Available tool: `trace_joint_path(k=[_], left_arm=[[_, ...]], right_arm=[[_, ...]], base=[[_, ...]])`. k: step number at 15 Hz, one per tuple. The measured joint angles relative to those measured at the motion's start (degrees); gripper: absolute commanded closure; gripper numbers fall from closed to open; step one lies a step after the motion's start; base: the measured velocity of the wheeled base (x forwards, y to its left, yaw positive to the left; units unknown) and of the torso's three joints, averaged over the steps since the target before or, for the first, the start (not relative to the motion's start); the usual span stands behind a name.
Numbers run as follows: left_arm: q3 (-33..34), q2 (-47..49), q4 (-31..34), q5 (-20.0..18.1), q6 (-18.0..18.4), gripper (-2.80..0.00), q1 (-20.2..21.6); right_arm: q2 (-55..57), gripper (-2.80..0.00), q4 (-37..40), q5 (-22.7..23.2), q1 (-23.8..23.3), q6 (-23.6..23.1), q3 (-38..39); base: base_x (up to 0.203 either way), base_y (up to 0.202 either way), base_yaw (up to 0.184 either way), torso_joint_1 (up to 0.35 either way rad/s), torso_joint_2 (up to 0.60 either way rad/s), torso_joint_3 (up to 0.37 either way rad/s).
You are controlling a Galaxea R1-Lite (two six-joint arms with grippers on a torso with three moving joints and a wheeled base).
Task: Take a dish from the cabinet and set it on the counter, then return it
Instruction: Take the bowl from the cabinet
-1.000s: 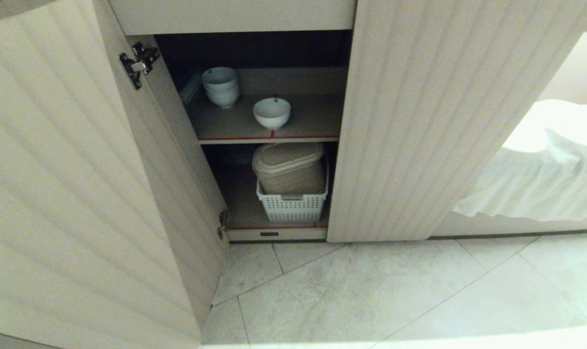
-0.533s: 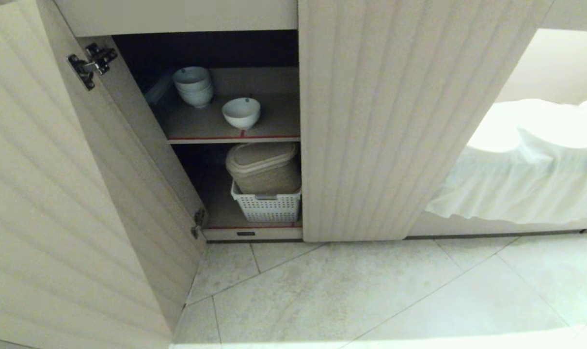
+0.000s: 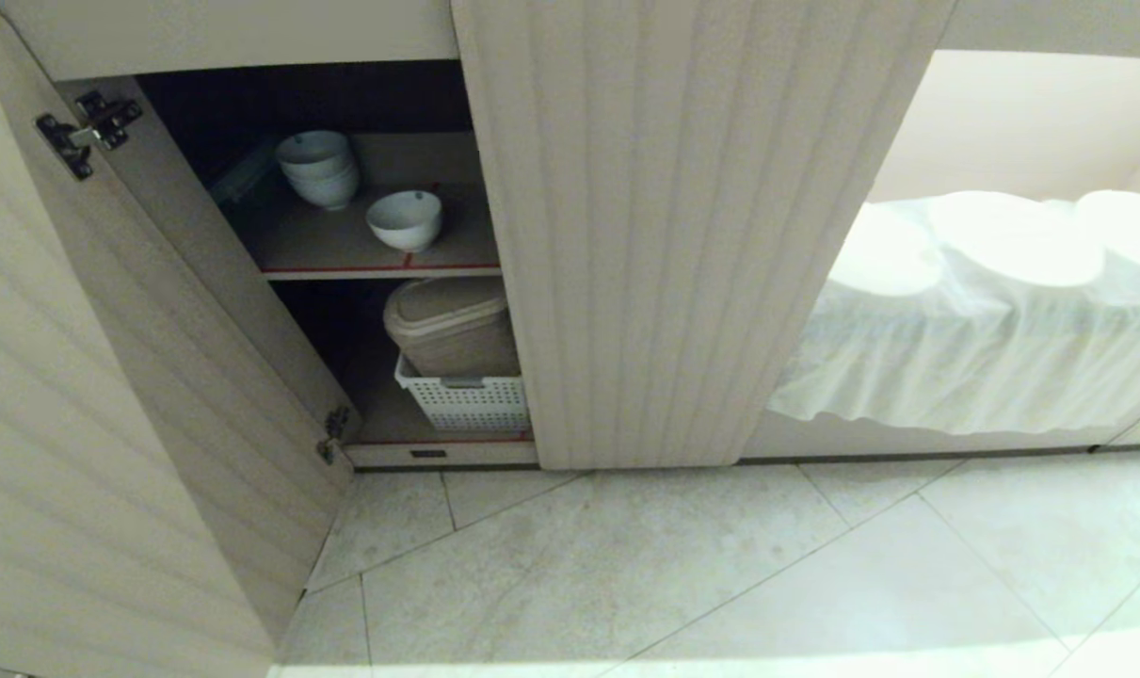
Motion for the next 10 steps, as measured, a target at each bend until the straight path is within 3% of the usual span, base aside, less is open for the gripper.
trace_joint_path(k=[10], left_arm=[[0.0,0.0,0.0,0.0,-0.1,0.00,0.0]], right_arm=[[0.0,0.00,0.0,0.0,0.0,0.0,0.0]], base=[[0.000,0.000,0.000,0.000,0.00,0.000]])
